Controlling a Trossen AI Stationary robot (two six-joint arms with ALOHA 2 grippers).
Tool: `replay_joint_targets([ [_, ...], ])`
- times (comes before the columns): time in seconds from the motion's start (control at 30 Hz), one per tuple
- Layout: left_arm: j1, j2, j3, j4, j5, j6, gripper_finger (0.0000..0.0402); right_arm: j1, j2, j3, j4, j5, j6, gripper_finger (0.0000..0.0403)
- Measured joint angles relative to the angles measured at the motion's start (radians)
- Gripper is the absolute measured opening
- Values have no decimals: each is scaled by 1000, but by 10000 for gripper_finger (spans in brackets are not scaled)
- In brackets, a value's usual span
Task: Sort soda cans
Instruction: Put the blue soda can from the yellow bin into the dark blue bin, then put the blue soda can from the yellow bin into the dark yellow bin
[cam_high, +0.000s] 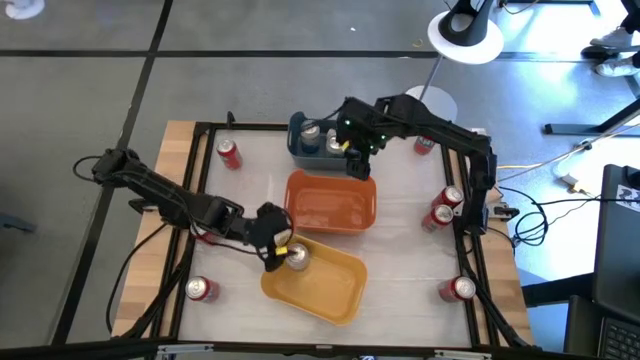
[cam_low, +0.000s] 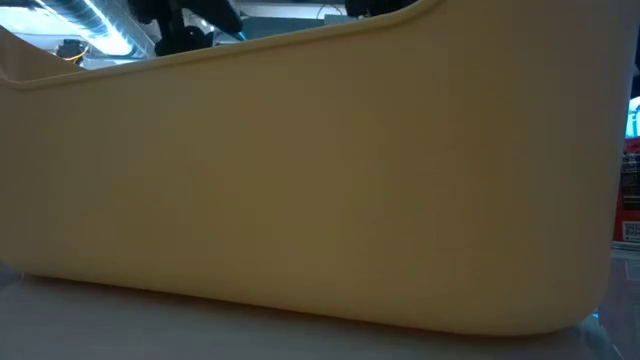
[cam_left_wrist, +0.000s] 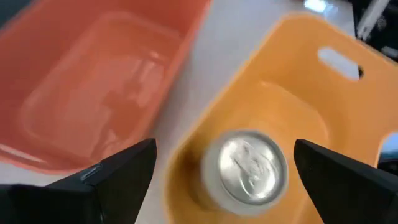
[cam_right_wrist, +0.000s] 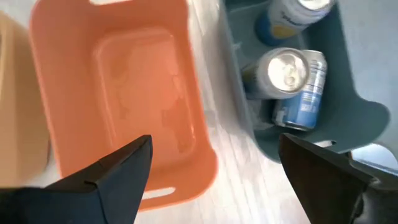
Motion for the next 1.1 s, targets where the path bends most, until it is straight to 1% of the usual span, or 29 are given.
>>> replay_joint_targets([
  [0.13, -53, 75, 9, 79, 0, -23, 368, 28, 0, 0, -25, 6, 0, 347],
  [0.23, -72, 135, 37, 86, -3, -27, 368, 40, 0, 0, -28, 7, -5, 347],
  [0.33, -75, 179, 55, 92, -31, -38, 368, 45, 0, 0, -38, 7, -8, 347],
  [0.4, -74, 199, 58, 89, -68, -46, 368, 45, 0, 0, -56, 7, -8, 347],
  [0.47, -73, 206, 58, 72, -99, -56, 368, 45, 0, -1, -73, 7, -8, 347],
  [0.53, -73, 208, 57, 57, -109, -71, 368, 45, 0, -1, -79, 7, -6, 347],
  [0.67, -74, 205, 64, 29, -73, -75, 368, 45, 0, -1, -86, 7, 3, 347],
  [0.83, -75, 187, 109, -8, -82, -68, 368, 45, 0, -1, -88, 7, 3, 347],
  [1.1, -75, 191, 101, -56, -82, -71, 368, 45, 0, -1, -82, 7, 3, 347],
])
